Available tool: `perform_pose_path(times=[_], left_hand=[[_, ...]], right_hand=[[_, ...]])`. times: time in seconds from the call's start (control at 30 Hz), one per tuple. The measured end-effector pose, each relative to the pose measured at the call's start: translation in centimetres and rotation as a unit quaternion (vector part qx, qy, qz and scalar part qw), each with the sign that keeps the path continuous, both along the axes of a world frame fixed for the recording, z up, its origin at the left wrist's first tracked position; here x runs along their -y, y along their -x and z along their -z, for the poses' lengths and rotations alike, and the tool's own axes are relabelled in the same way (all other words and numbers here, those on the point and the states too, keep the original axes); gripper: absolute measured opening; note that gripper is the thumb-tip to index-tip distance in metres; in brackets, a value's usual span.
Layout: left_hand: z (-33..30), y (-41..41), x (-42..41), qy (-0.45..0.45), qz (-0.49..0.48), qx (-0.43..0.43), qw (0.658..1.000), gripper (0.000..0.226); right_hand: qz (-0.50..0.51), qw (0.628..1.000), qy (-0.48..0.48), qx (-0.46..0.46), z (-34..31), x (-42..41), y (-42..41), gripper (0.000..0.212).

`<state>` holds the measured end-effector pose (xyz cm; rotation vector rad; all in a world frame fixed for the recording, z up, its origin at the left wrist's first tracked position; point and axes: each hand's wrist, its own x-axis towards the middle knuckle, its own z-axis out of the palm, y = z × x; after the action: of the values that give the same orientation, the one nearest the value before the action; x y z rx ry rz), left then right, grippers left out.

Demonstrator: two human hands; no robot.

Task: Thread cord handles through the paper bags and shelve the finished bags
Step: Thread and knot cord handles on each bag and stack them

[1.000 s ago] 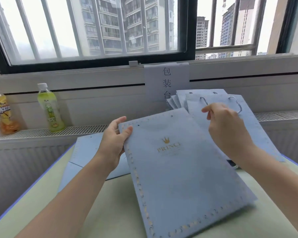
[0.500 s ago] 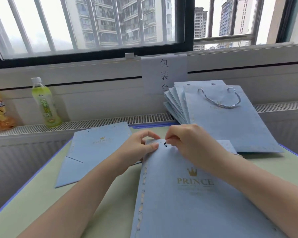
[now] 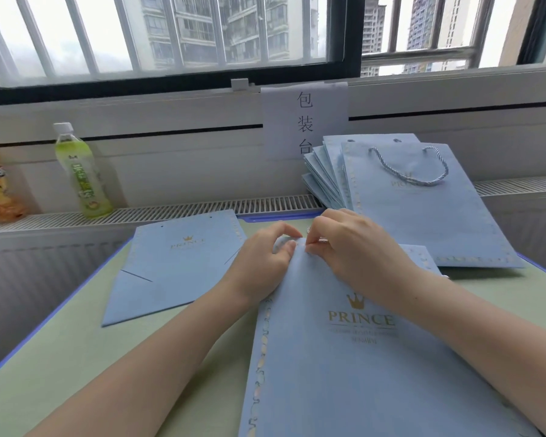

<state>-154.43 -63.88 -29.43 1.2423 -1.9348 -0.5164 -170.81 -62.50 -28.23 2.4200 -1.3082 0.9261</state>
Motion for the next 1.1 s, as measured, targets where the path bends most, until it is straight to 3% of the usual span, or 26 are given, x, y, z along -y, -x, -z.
perform_pose_path(times=[0.17,0.47,0.87,1.1], left_hand=[[0.1,0.1,0.0,0.006,0.000,-0.010,1.000,0.018],[0.1,0.3,-0.2,-0.007,0.035,-0.007,0.999,0.015],[0.3,-0.1,0.5,0.044,0.048,0.043,0.997,0.009],[1.3,0.5,0.2,0.024,0.118,0.123,0.985,0.021]], right_hand=[[-0.020,0.987,-0.130,0.090,-0.2,-0.3,-0.2,0.010],[-0.049,0.955,-0.239,0.169,0.2,0.4,-0.1,0.014],[-0.083,0.942,-0.257,0.201,0.2,0.5,-0.1,0.021],[-0.055,0.970,-0.225,0.080,0.8,-0.1,-0.7,0.027]])
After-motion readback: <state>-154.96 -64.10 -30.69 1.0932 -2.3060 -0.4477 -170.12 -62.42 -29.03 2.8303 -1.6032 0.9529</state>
